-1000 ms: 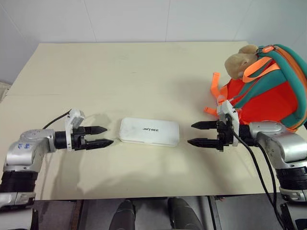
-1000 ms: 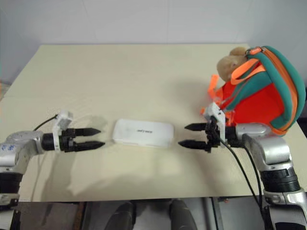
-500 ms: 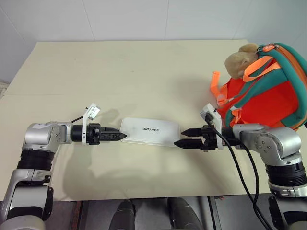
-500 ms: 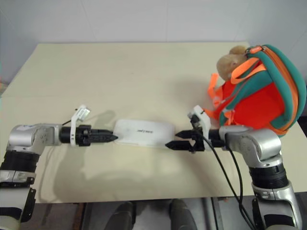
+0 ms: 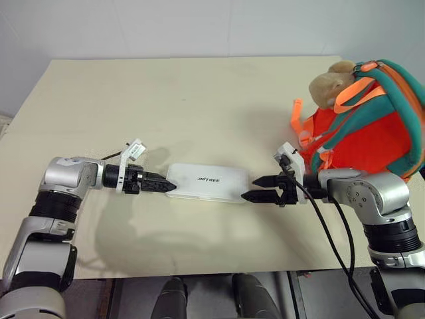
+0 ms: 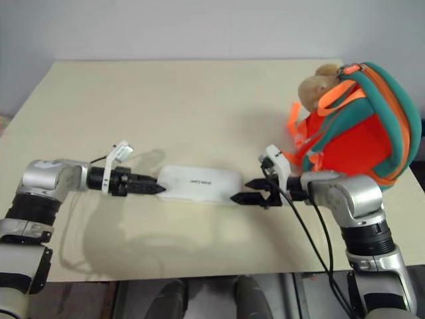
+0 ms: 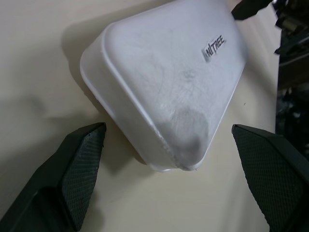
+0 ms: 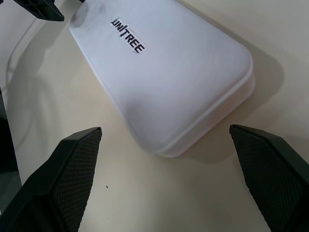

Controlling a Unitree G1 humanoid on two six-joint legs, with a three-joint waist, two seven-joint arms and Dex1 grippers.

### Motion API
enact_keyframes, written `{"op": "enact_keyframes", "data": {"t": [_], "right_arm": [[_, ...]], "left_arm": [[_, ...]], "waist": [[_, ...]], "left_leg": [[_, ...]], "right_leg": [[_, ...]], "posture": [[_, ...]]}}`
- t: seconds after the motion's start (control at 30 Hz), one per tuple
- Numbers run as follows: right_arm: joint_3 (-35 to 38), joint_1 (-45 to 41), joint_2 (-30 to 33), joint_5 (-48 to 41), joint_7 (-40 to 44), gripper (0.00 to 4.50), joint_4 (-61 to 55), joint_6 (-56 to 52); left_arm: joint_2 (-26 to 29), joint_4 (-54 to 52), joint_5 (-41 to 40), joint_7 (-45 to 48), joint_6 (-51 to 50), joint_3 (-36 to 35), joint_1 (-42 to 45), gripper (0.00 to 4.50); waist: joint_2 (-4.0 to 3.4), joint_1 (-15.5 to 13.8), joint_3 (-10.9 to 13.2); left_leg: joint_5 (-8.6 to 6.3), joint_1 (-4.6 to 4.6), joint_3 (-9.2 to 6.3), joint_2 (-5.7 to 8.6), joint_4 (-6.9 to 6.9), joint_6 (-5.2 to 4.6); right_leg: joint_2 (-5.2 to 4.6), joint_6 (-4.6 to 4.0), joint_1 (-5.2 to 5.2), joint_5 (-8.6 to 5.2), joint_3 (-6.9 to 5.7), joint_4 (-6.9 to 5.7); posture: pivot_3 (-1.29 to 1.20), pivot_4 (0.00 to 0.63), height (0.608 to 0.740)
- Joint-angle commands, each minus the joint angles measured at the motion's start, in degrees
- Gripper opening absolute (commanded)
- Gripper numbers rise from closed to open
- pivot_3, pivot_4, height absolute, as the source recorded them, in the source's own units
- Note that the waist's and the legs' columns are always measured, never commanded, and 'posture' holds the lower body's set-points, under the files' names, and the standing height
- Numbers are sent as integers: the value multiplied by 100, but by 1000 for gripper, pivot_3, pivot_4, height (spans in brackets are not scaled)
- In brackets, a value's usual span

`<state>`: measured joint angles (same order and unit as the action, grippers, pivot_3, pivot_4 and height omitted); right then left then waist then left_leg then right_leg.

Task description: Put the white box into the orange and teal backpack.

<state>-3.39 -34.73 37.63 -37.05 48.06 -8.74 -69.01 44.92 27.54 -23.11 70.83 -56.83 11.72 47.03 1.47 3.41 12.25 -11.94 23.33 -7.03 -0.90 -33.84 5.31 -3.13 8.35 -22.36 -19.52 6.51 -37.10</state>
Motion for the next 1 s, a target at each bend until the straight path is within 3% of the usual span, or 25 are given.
{"op": "enact_keyframes", "data": {"t": [0.03, 0.4, 0.7, 1.0], "right_arm": [[100, -40, 5, -38, 16, 4480, -77, 158], [156, 112, -62, -120, -41, 4480, -236, 237], [175, 120, -128, -133, -43, 4480, -261, 295], [185, 236, -18, -210, 244, 4480, -363, 544]], "left_arm": [[111, 475, 477, -212, 38, 146, 117, 4472], [-194, 607, 310, -312, -463, -23, 311, 4472], [-890, 65, -289, -306, -1461, -265, -144, 4472], [-1208, -40, -797, -545, -2140, -922, -78, 4472]], "waist": [[0, 2, 0], [0, -21, 0], [0, -86, 0], [0, -171, 0]], "left_leg": [[2, -3, 0, 0, 0, -3], [15, -4, -2, 0, -2, -5], [13, 1, -3, 10, -1, 0], [10, 17, -4, 12, 2, 1]], "right_leg": [[1, -1, 0, 0, 0, -4], [3, -5, -1, 4, 2, -16], [-10, 2, 3, 0, 0, -6], [-16, 5, -1, -2, -6, 18]], "posture": [[0, 150, 740], [0, 150, 740], [0, 150, 740], [0, 150, 740]]}}
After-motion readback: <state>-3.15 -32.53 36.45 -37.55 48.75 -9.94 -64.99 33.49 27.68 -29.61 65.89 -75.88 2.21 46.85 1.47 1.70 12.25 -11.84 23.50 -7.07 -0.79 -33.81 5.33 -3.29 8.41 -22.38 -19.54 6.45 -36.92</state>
